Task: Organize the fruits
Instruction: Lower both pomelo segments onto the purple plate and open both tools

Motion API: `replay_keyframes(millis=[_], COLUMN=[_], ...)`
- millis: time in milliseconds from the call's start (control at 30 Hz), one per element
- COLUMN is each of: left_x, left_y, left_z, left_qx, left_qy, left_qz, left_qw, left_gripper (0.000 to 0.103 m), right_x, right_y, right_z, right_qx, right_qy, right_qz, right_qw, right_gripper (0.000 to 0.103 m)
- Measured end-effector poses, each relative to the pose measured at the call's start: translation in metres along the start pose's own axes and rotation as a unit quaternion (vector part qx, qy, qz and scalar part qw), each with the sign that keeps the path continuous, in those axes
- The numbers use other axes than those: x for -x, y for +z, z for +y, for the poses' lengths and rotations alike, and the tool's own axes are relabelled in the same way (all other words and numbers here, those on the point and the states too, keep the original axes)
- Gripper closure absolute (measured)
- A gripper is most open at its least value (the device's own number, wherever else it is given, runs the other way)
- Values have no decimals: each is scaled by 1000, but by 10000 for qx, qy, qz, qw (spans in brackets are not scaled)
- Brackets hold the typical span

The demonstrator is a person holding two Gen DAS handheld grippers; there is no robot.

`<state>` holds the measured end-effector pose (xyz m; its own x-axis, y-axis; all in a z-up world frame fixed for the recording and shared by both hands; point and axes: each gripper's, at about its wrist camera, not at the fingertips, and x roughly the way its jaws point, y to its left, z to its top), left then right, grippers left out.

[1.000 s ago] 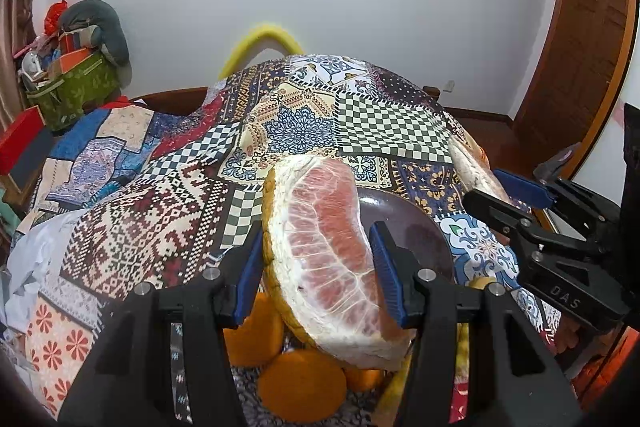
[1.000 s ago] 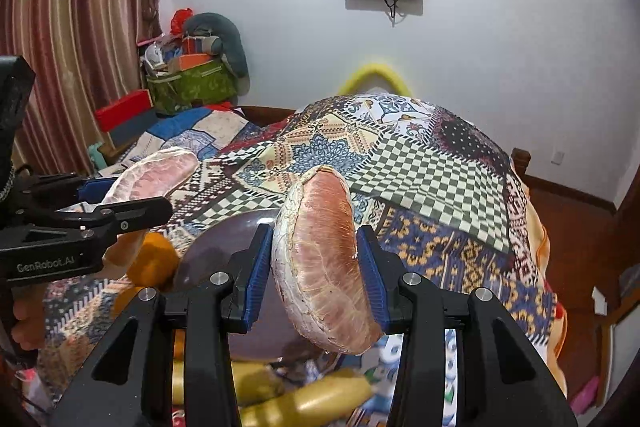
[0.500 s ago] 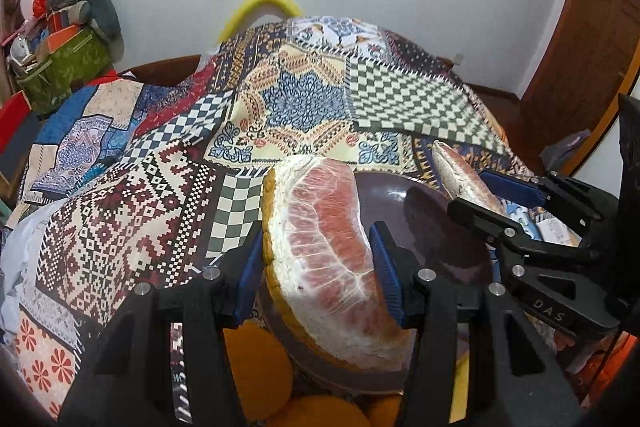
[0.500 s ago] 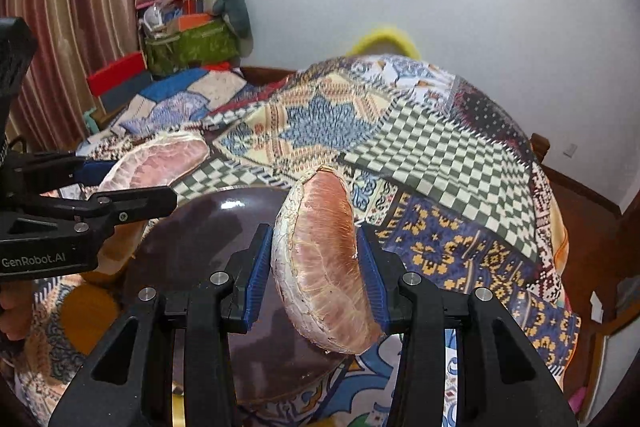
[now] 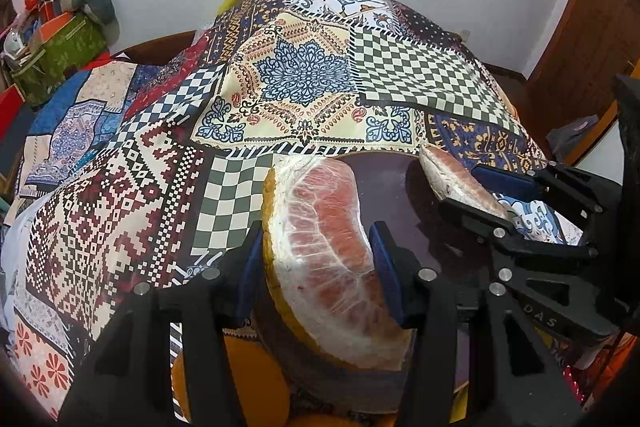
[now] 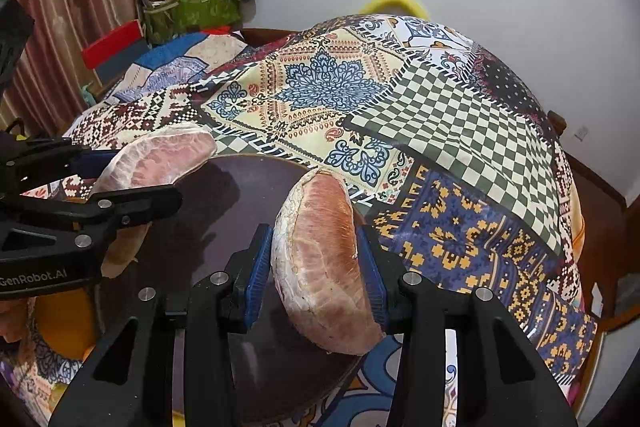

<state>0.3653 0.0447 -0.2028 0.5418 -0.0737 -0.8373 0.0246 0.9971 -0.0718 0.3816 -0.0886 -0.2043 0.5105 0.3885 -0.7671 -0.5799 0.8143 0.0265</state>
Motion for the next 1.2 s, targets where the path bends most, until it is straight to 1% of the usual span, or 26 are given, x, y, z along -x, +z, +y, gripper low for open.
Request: replay_keyframes(millis=[133,267,400,667,800,1000,1033,1100,1200], left_x=[-5,2,14,49,66,93,98,104,115], left_y=[-2,0,0,-8,-13,-23,-25,-30,-39], left_z=[-3,-5,-5,-3,-2,-1,0,1,3], left_qx=[-22,-82,-70,-9,35,124,139,162,195], left_qy=[6,131,97,120,100,72,68,66,102], left_qz=[85,-64,-166,-471,-551,-690,-710,-738,-774], left_qw=[10000,9999,9998,9988,9984,9975,9974,9971,9968], left_gripper=[51,51,51,51,51,51,51,45,44], right_x=[-6,-7,0,37,61,89,92,99,107], right_y=[0,-2,-2,-2,-7,-15,-17,-22,-30], right_z=[2,1,-1,-2,3,16,19,24,30], right_qx=[71,11,-49,-186,-192,-150,-134,-96,-55], right_qy=[-6,65,57,49,-74,-130,-146,-152,-162], right_qz=[118,161,58,-260,-502,-666,-683,-711,-702], right_qw=[9999,9998,10000,9995,9985,9976,9975,9973,9974], right_gripper=[62,62,62,62,54,54,54,54,54])
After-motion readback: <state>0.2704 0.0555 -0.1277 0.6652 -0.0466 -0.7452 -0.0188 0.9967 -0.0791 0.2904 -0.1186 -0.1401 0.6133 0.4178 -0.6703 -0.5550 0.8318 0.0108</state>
